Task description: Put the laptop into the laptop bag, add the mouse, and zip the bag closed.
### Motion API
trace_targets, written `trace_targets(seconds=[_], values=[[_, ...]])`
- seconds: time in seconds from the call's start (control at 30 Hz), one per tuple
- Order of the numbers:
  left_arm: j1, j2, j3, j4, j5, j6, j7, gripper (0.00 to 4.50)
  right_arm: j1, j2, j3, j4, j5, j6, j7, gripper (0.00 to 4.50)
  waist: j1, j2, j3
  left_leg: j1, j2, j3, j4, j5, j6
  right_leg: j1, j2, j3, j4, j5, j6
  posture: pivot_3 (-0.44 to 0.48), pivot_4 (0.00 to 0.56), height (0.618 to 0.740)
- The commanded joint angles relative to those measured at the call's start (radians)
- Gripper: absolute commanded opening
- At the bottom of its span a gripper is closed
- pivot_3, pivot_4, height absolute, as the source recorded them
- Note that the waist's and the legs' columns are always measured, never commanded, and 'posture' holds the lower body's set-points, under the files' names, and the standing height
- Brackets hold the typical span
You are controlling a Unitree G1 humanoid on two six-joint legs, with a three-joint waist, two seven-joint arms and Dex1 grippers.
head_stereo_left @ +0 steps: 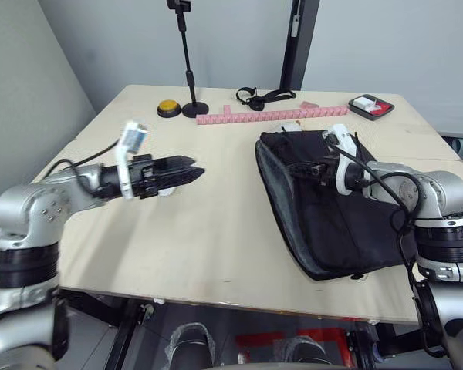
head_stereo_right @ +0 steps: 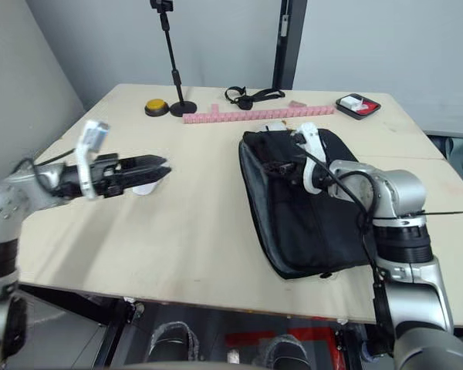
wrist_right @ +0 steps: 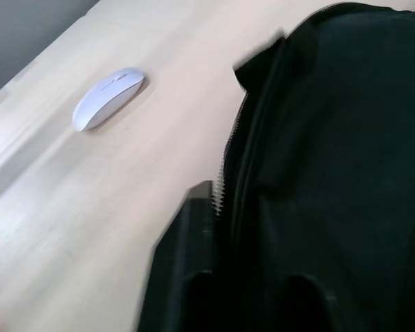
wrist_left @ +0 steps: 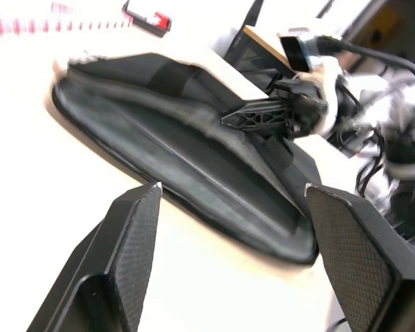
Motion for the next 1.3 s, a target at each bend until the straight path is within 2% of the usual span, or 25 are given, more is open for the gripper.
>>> trace_targets(seconds=[0.03,0.17,0.23,0.27,0.33,0.47,0.6,0.77,0.8,0.9,1.13,1.3], values=[[0.094,0.086,0.069,-0.022,0.041,-0.143,-0.106,3.5,-0.003,-0.05,-0.012,-0.023,0.026,-0.051,0.127,2.26,-0.007,0.0,0.0,0.0,0.0,0.0,0.0,0.0,0.0,0.0,0.0,0.0,0.0,0.0,0.0,0.0,0.15,0.733],[0.188,0.164,0.08,0.07,0.164,-0.29,-0.132,3.5,0.028,-0.148,-0.002,-0.049,0.011,-0.138,0.281,3.69,-0.008,0.0,0.0,0.0,0.0,0.0,0.0,0.0,0.0,0.0,0.0,0.0,0.0,0.0,0.0,0.0,0.15,0.733],[0.227,0.191,0.102,0.105,0.2,-0.362,-0.155,3.5,0.054,-0.216,0.002,-0.05,-0.015,-0.198,0.357,4.31,-0.009,0.0,0.0,0.001,0.0,0.0,0.0,0.0,0.001,0.0,0.0,0.001,0.0,0.0,0.0,0.0,0.15,0.733],[0.239,0.2,0.112,0.117,0.205,-0.385,-0.166,3.5,0.063,-0.241,0.002,-0.048,-0.023,-0.217,0.38,4.48,-0.009,0.0,0.0,0.001,0.0,0.001,0.0,0.0,0.001,0.0,0.0,0.001,0.0,0.0,0.0,0.0,0.15,0.733],[0.288,0.23,0.197,0.189,0.247,-0.471,-0.185,3.5,0.135,-0.381,-0.043,-0.027,-0.058,-0.3,0.518,4.48,-0.009,0.0,0.0,0.0,0.0,0.001,0.0,0.0,0.001,0.0,0.0,0.001,0.0,0.0,0.0,0.0,0.15,0.733],[0.329,0.28,0.265,0.311,0.305,-0.555,-0.185,3.5,0.237,-0.536,-0.087,0.028,-0.109,-0.42,0.658,4.48,-0.011,0.0,0.0,0.0,0.001,0.001,-0.002,-0.004,0.007,0.0,0.001,0.001,-0.003,-0.001,-0.001,0.0,0.15,0.733],[0.387,0.321,0.303,0.388,0.336,-0.584,-0.215,3.5,0.282,-0.6,-0.145,0.124,-0.151,-0.504,0.717,4.48,-0.025,0.0,0.0,0.003,0.002,0.004,-0.001,-0.004,0.008,0.0,0.001,0.003,-0.001,-0.001,-0.002,0.0,0.15,0.733],[0.439,0.342,0.334,0.401,0.327,-0.561,-0.235,3.5,0.322,-0.618,-0.216,0.177,-0.174,-0.555,0.727,4.48,-0.03,-0.001,0.0,0.005,0.003,0.006,0.0,-0.003,0.01,0.001,0.001,0.004,0.0,-0.001,-0.003,0.0,0.15,0.733],[0.434,0.343,0.334,0.404,0.323,-0.554,-0.23,3.74,0.33,-0.615,-0.226,0.175,-0.175,-0.559,0.725,4.5,-0.029,-0.001,0.0,0.005,0.003,0.006,0.0,-0.003,0.01,0.001,0.001,0.004,0.0,-0.001,-0.003,0.0,0.15,0.733],[0.413,0.34,0.304,0.41,0.321,-0.542,-0.224,4.48,0.343,-0.599,-0.242,0.154,-0.169,-0.559,0.711,4.5,-0.028,-0.001,-0.001,0.005,0.003,0.006,0.0,-0.003,0.01,0.001,0.001,0.004,0.001,-0.002,-0.003,0.0,0.15,0.733],[0.337,0.296,0.168,0.434,0.397,-0.605,-0.165,4.48,0.339,-0.559,-0.241,0.09,-0.141,-0.549,0.688,4.5,-0.026,0.0,-0.001,0.005,0.003,0.006,0.001,-0.003,0.011,0.001,0.001,0.004,0.001,-0.002,-0.004,0.0,0.15,0.733],[0.145,0.205,0.012,0.533,0.458,-0.626,-0.094,4.48,0.277,-0.5,-0.262,-0.044,-0.029,-0.507,0.658,4.5,-0.022,0.0,-0.001,0.005,0.003,0.006,0.003,-0.003,0.012,0.0,0.001,0.004,0.006,-0.002,-0.005,0.0,0.15,0.733]])
